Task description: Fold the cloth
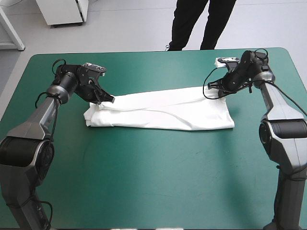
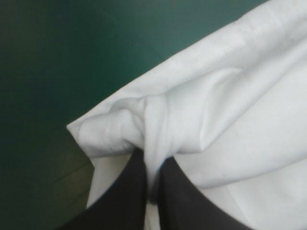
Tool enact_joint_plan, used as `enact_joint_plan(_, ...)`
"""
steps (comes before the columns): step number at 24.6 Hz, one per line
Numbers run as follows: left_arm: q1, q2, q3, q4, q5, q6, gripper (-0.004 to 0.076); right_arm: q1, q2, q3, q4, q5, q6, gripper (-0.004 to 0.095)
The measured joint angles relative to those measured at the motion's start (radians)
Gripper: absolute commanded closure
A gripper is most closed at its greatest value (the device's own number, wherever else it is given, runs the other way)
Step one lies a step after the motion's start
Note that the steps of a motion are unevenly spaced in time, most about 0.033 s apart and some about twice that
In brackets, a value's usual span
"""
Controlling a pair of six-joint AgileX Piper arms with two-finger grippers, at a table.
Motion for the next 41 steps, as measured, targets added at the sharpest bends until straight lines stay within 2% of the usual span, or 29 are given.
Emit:
enact_joint_plan(4,0.000,0.000,0.000,0.000,0.006,0.011,0.0553,-0.008,0.000,0.000,0.010,0.023,-0.004,0.0611)
enact_joint_plan(5,0.000,0.000,0.000,0.002,0.012,0.017,0.0495,-0.012,0.000,0.000,0.012,0.030,-0.005,0.0548)
enact_joint_plan(7,0.000,0.000,-0.010,0.010,0.047,0.026,0.0420,-0.025,-0.006,0.000,0.014,0.042,-0.006,0.0503)
enact_joint_plan(13,0.000,-0.057,-0.180,0.036,0.164,0.023,0.0402,-0.103,-0.166,-0.010,0.051,0.056,-0.006,0.0503)
enact_joint_plan(15,0.000,-0.122,-0.257,-0.087,0.224,0.021,0.0403,-0.135,-0.289,0.002,0.071,0.067,-0.006,0.0505)
enact_joint_plan(17,-0.001,-0.160,-0.271,-0.220,0.248,0.026,0.0449,-0.144,-0.402,0.043,0.070,0.070,-0.006,0.0507)
enact_joint_plan(18,-0.003,-0.166,-0.271,-0.266,0.252,0.028,0.0588,-0.145,-0.440,0.068,0.070,0.072,-0.006,0.0554)
enact_joint_plan(19,-0.015,-0.168,-0.271,-0.331,0.257,0.047,0.0681,-0.145,-0.507,0.125,0.071,0.076,-0.006,0.0605)
enact_joint_plan(20,-0.026,-0.166,-0.271,-0.350,0.258,0.066,0.0728,-0.145,-0.542,0.157,0.070,0.079,-0.006,0.0745)
enact_joint_plan(22,-0.069,-0.160,-0.271,-0.378,0.259,0.117,0.0728,-0.145,-0.629,0.235,0.039,0.084,-0.012,0.0926)
enact_joint_plan(31,-0.119,-0.042,-0.271,-0.529,0.214,0.194,0.0731,-0.145,-0.759,0.347,0.000,0.069,-0.059,0.0927)
enact_joint_plan(37,-0.120,0.120,-0.276,-0.636,0.159,0.246,0.0731,-0.145,-0.721,0.349,0.003,0.039,-0.053,0.0906)
enact_joint_plan(41,-0.137,0.208,-0.313,-0.670,0.146,0.274,0.0733,-0.145,-0.648,0.349,0.044,0.054,-0.054,0.0830)
